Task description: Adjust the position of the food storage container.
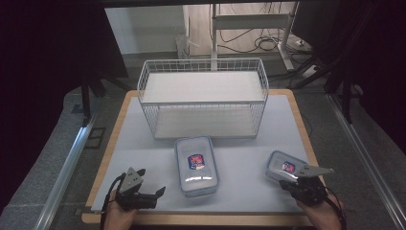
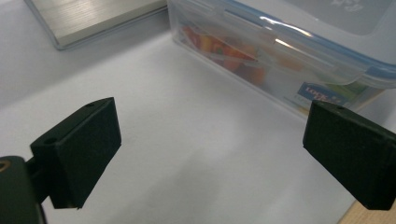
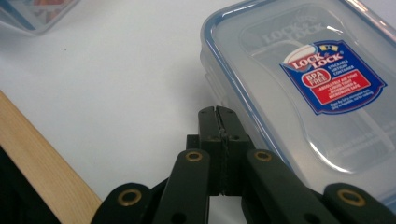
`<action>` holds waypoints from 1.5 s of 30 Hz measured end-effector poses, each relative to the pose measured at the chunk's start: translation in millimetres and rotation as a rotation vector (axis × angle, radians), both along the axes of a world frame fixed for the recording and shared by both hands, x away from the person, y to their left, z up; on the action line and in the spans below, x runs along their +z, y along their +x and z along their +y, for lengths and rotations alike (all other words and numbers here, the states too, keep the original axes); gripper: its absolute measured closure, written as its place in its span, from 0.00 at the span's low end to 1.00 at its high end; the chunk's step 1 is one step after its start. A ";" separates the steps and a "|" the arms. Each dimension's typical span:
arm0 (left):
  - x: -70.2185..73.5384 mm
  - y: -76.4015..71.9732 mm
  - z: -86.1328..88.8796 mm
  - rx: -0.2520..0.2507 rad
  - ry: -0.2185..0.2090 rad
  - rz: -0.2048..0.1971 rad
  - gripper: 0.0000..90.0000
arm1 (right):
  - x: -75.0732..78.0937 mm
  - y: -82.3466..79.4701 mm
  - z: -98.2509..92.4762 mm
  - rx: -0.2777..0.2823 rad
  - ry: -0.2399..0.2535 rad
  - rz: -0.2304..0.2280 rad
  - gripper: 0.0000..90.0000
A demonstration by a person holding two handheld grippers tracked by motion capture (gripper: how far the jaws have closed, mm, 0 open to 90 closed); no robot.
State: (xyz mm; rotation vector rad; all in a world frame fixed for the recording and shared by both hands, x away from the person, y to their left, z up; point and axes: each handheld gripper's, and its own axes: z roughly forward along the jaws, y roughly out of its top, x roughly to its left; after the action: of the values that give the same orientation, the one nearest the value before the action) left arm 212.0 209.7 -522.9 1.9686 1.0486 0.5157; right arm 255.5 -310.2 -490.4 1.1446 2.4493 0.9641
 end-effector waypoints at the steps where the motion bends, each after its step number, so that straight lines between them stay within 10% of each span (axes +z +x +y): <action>1: 1.3 1.5 -1.0 0.004 -0.003 0.023 0.01 | 1.5 -3.0 3.6 0.007 0.009 -0.002 0.99; 4: 1.6 3.1 -1.8 -0.001 -0.032 0.040 0.03 | 4.2 -5.9 8.1 0.023 0.016 -0.017 0.99; 11: -0.6 10.9 -24.0 -0.125 -0.063 0.116 0.55 | 12.9 -7.1 28.2 0.072 0.068 -0.038 0.99; 17: -5.9 17.8 -55.8 -0.197 0.043 0.136 0.95 | 13.5 -2.7 51.9 0.133 0.121 -0.035 0.99; 25: -6.2 17.3 -76.6 -0.269 -0.050 0.160 1.00 | 12.3 -1.4 61.3 0.152 0.126 -0.038 0.99; 33: -13.7 24.1 -140.6 -0.394 0.002 0.158 1.00 | 9.7 -1.5 57.1 0.132 0.130 -0.034 0.99; 40: 6.2 51.0 -83.5 -0.203 -0.035 0.125 1.00 | 7.9 -0.7 58.2 0.128 0.150 -0.032 0.99; 45: 10.6 98.3 -47.5 -0.073 -0.003 0.105 1.00 | 3.5 4.0 69.4 0.133 0.170 -0.014 0.99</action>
State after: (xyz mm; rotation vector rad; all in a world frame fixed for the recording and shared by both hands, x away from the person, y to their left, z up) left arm 310.3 162.2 -512.4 2.0421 1.0372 0.3743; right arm 259.5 -240.8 -486.9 1.0314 2.4977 1.2351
